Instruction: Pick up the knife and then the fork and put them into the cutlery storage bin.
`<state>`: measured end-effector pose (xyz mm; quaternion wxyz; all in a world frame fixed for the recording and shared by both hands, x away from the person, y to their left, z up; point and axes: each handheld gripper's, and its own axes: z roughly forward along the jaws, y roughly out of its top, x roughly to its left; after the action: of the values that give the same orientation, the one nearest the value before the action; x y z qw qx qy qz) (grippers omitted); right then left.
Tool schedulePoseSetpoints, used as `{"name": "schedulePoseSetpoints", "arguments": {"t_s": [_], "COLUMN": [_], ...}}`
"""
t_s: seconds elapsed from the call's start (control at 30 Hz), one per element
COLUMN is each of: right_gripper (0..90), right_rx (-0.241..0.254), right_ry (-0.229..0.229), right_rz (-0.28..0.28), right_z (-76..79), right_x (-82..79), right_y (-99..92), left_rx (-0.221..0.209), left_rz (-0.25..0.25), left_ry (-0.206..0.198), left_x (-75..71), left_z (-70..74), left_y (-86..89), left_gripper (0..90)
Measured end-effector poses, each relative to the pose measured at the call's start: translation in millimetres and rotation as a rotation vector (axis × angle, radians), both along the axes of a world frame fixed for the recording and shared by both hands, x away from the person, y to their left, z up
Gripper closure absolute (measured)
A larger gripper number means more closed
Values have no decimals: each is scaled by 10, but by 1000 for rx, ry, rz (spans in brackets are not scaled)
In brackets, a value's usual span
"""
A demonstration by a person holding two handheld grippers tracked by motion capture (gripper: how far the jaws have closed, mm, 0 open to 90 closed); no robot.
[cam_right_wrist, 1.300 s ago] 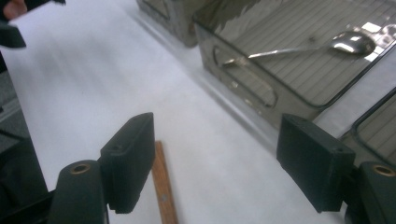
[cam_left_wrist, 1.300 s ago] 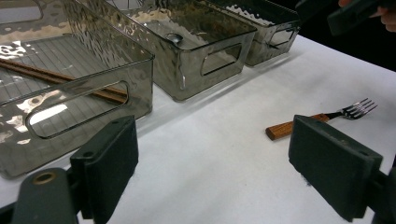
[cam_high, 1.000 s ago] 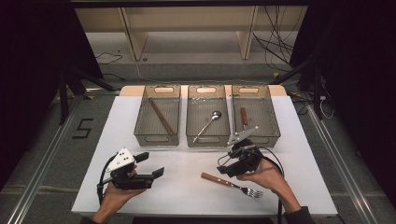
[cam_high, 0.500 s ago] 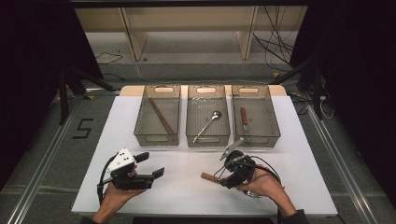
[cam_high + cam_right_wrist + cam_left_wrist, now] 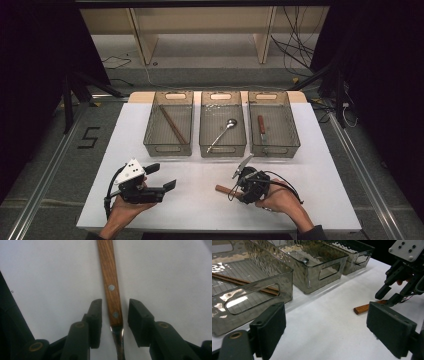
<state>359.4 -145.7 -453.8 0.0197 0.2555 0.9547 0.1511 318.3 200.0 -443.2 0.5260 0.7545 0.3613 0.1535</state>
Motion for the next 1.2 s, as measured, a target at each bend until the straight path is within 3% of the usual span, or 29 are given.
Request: {"name": "schedulePoseSetpoints", "arguments": {"t_s": [0.3,0.67,1.0,1.2], "right_gripper": [730,773,777,779], "right_rx": [-52,-79,-29,39], "right_ry": [-16,-28,-44,-47], "right_rz": [26,59,41,7], "right_z": [-47,-40,69,171], "right_x": [-20,-38,-19,14], "right_y": [39,79,-4,-90], "left_rx": [2,6,9,7], "left_rz": [-1,-2,-2,0], "left_ry": [0,1,0,1], "left_x": [1,1,1,1], "left_z": [-1,-1,-1,-2], "left_y": [0,0,1,0], "left_gripper": [156,156,156,156]}}
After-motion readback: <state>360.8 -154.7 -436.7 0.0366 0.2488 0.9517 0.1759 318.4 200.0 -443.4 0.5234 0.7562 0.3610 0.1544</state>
